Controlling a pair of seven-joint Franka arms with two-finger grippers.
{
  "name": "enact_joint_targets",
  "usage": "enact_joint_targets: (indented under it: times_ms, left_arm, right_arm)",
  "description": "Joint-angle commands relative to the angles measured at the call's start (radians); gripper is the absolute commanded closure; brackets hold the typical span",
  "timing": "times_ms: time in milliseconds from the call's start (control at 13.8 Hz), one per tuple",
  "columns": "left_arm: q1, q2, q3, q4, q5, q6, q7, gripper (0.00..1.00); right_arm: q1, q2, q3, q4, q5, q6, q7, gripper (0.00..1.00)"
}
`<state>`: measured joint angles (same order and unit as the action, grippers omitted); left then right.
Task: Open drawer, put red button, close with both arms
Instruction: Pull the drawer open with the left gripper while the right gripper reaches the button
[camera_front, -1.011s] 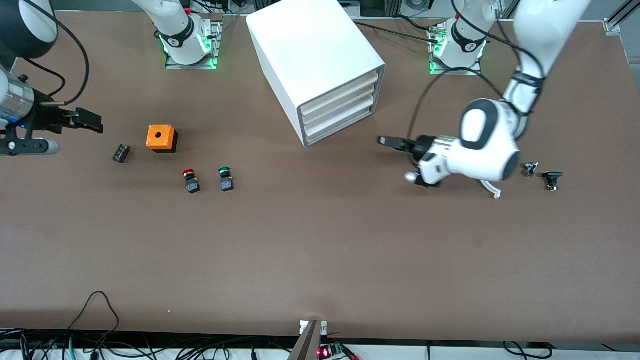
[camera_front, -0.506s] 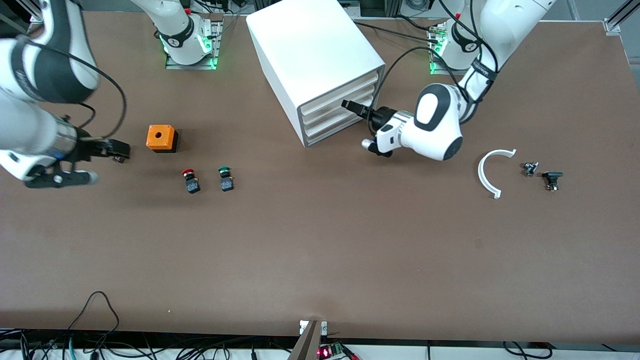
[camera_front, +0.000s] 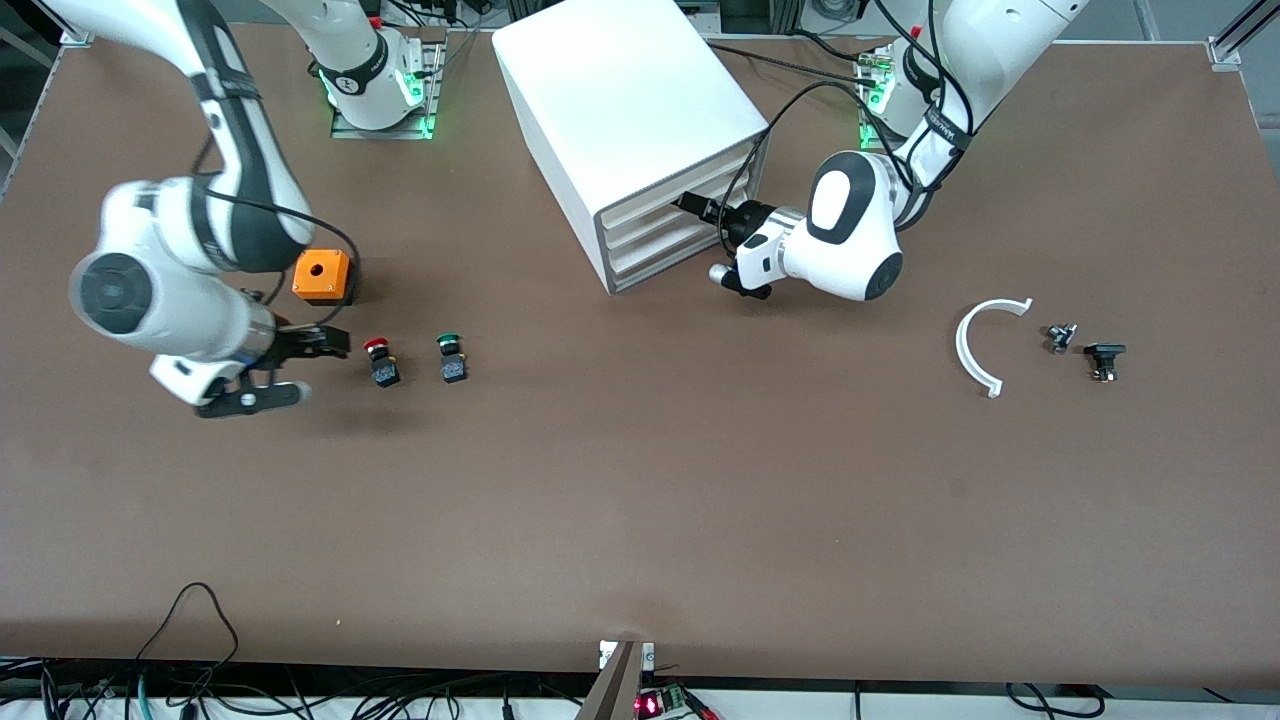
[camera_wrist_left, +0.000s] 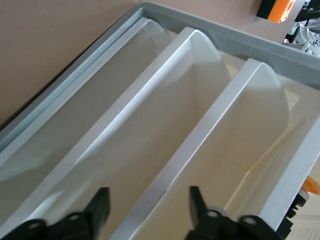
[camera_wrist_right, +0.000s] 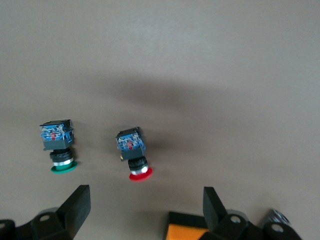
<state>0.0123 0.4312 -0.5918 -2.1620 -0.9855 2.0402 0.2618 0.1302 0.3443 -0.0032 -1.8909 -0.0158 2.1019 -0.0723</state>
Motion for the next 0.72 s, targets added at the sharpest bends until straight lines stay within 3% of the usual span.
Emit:
enact_joint_targets:
  times_ms: [0,361,650]
  left_arm:
    - [-0.003,-0.012,-0.017,-0.030,-0.036,0.012,0.024,1.00]
    - [0.058,-0.014,0.001,-0.019,-0.029,0.014,0.019,1.00]
    - [0.093,-0.019,0.092,0.020,-0.021,0.076,0.030,1.00]
  right_arm:
    - [-0.004,-0.002,0.028,-0.088,0.011,0.099,-0.066,0.00]
    - [-0.004,0.070,0.042,-0.103,0.011,0.186,-0.174,0.00]
    - [-0.008,0.120,0.042,-0.117,0.013,0.279,-0.213,0.00]
